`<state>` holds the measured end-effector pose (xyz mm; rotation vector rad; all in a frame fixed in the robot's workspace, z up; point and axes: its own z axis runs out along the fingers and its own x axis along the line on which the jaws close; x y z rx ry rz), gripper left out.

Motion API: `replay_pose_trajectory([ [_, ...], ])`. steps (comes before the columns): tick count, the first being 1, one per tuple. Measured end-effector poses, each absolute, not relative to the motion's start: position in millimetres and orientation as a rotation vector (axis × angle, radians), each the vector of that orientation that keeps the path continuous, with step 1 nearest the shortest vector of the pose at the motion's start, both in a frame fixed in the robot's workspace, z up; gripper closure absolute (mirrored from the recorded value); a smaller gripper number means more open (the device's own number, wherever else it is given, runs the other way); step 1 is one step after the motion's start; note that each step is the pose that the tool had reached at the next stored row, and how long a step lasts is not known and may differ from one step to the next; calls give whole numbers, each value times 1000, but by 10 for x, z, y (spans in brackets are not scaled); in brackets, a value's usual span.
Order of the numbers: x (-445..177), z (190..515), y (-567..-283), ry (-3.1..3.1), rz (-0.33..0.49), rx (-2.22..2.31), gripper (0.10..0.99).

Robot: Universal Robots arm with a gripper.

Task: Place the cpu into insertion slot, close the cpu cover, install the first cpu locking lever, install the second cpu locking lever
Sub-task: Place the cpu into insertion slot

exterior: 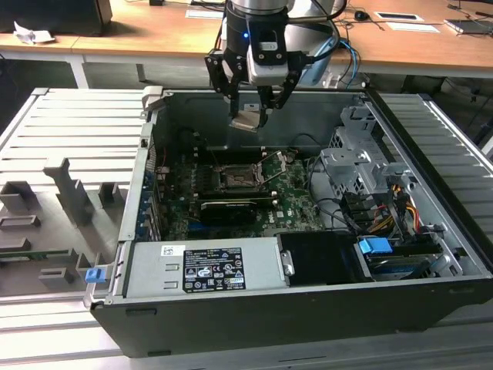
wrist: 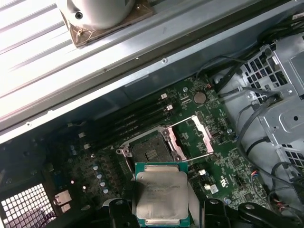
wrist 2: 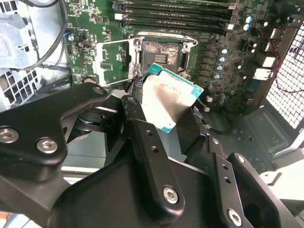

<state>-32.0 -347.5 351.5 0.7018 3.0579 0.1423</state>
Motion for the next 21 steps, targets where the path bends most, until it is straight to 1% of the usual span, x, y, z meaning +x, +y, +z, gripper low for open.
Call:
replay_pose_trajectory([
  [21,-320,3504,-3475,3006,142,879,561],
])
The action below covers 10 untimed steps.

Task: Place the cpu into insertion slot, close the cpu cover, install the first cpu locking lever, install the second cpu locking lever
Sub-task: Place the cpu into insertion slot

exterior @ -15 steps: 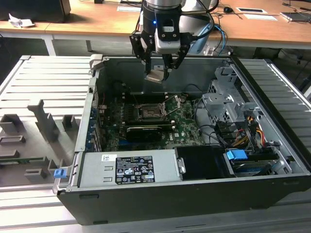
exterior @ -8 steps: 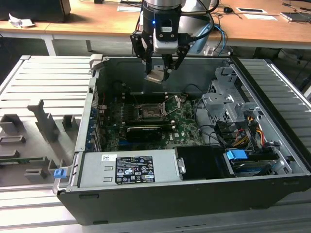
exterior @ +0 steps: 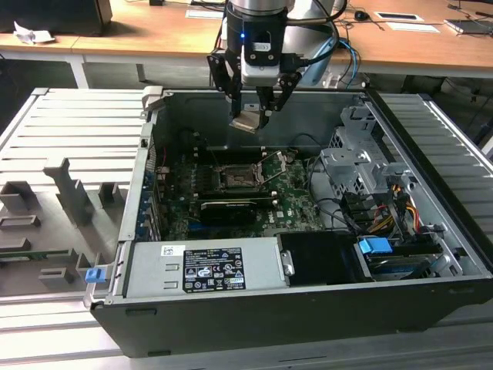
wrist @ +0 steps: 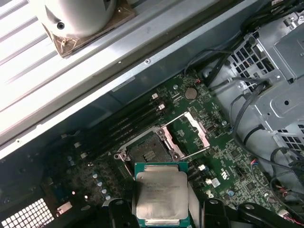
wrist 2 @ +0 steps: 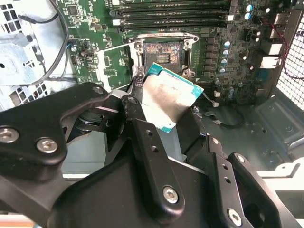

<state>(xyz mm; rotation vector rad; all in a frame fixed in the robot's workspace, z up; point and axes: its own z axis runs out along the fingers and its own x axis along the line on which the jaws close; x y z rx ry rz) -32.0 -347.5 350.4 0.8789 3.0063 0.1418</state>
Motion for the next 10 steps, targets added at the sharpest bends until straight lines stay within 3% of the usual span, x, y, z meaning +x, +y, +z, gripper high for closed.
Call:
replay_pose_trajectory([
  [10,-320,3494,-3475,2971,141,982,561],
])
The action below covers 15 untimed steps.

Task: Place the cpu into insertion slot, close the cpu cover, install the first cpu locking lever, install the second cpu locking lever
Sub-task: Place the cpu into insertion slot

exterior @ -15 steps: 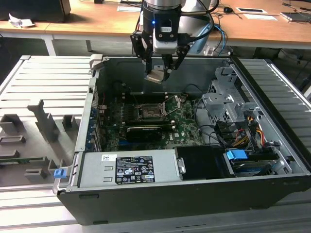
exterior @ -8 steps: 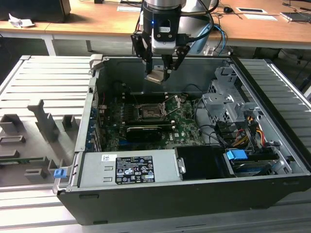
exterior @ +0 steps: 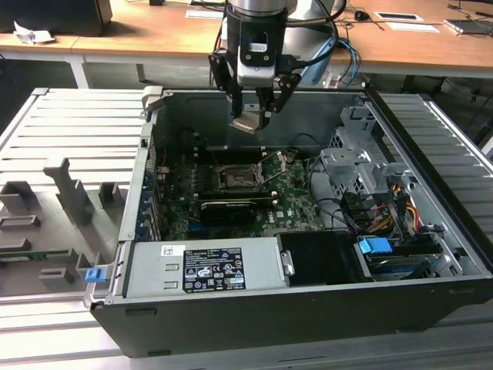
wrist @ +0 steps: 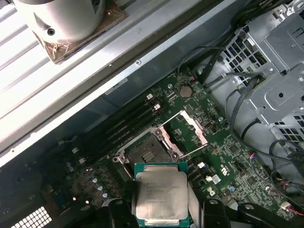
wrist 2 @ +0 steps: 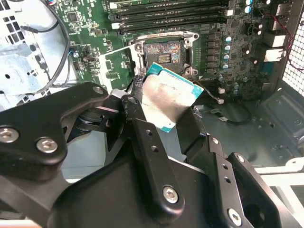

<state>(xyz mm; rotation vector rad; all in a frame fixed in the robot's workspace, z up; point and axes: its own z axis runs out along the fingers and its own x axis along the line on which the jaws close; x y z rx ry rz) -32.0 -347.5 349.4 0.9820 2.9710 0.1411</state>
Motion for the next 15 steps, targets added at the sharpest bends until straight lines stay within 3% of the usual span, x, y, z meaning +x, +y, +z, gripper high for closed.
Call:
replay_pose_trajectory([
  [15,-320,3473,-3475,2900,140,1161,561],
])
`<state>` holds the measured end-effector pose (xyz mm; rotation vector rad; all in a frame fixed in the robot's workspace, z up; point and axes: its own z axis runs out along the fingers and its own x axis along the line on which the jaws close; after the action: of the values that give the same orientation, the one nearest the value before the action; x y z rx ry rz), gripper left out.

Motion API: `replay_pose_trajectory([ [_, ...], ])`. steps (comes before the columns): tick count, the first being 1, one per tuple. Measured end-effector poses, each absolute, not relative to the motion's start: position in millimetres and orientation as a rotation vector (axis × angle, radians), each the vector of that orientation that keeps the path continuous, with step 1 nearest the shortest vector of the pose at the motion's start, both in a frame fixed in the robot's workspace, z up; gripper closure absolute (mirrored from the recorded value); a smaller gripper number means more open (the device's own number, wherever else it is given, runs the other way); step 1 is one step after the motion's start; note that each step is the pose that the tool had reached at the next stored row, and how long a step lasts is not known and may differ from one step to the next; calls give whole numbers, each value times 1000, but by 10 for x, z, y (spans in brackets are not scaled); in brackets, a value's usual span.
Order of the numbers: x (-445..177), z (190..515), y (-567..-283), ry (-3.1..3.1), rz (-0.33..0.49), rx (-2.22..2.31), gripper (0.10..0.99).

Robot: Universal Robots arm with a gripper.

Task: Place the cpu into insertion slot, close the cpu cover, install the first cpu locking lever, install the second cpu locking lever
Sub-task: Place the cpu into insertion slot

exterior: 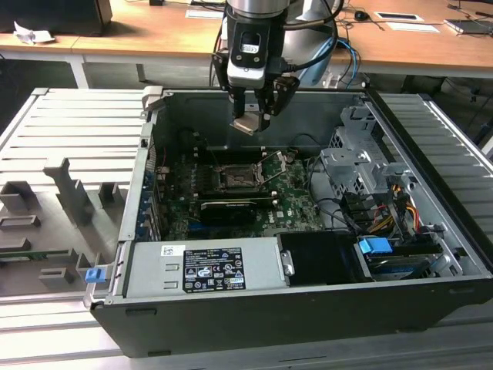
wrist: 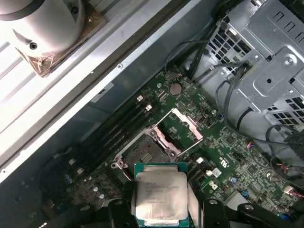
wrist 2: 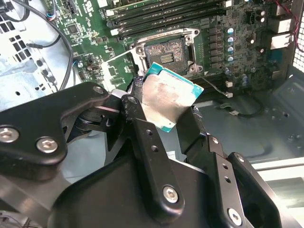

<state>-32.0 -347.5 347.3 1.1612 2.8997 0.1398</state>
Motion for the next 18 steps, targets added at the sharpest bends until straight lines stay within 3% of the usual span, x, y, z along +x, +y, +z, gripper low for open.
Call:
replay_pose_trajectory([
  [18,-320,3459,-3475,2849,139,1271,561],
])
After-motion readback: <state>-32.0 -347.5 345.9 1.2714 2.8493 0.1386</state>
